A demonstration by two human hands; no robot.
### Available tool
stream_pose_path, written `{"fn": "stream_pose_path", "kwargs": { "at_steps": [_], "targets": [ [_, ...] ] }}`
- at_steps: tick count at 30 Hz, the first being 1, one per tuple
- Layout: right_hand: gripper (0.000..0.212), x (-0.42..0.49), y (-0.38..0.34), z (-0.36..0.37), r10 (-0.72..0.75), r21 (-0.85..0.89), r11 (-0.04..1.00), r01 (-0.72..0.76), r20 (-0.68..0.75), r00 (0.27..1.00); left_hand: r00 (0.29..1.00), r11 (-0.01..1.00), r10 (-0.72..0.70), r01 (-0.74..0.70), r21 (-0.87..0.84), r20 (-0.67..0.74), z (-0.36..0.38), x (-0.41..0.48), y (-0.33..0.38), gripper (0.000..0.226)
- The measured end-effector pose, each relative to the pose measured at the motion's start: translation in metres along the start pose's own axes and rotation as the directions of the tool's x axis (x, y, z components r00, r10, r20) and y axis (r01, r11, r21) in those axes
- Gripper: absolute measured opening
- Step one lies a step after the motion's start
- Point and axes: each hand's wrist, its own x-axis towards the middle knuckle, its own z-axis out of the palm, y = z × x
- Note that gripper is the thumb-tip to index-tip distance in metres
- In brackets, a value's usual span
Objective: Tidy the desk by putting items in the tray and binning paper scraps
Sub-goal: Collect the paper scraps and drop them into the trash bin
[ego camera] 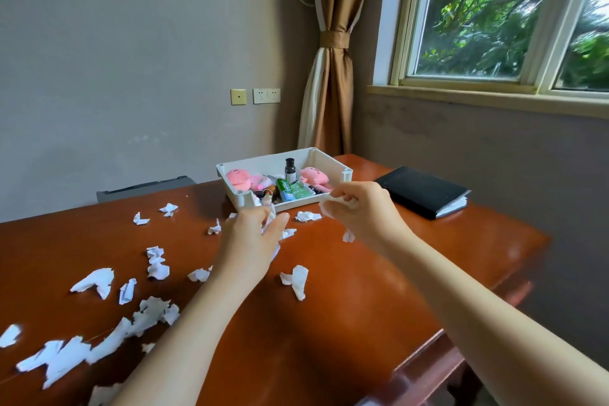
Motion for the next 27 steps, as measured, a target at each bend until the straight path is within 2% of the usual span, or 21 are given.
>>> {"fn": "stream_pose_path", "kwargs": {
  "at_steps": [4, 7, 10, 15, 23, 27],
  "targets": [
    [0.011, -0.027, -0.006, -0.038, 0.004, 0.021, 1.0, -0.003, -0.012, 1.0, 0.997, 0.998, 0.057, -0.055, -0.023, 0.055, 0.003, -0.02, 0.039, 0.046],
    [0.012, -0.051, -0.003, -0.064, 0.02, 0.005, 1.0, -0.02, -0.01, 1.0, 0.985, 0.994, 0.094, -0.083, -0.074, 0.148, 0.012, -0.039, 0.069, 0.045],
    [0.011, -0.076, 0.01, -0.088, 0.056, -0.028, 0.998, -0.056, -0.008, 0.998, 0.957, 0.989, 0.146, -0.135, -0.06, 0.251, 0.026, -0.057, 0.091, 0.047],
    [0.014, -0.116, 0.046, -0.121, 0.161, -0.131, 0.978, -0.161, -0.013, 0.987, 0.907, 0.978, 0.202, -0.165, -0.129, 0.369, 0.062, -0.088, 0.117, 0.049],
    [0.02, -0.182, 0.128, -0.13, 0.398, -0.071, 0.915, -0.398, -0.004, 0.917, 0.754, 0.974, 0.215, -0.117, -0.194, 0.62, 0.148, -0.133, 0.131, 0.044],
    [0.024, -0.212, 0.176, -0.113, 0.533, -0.078, 0.845, -0.529, 0.06, 0.844, 0.663, 0.988, 0.128, -0.022, -0.152, 0.737, 0.203, -0.157, 0.113, 0.045]
  ]
}}
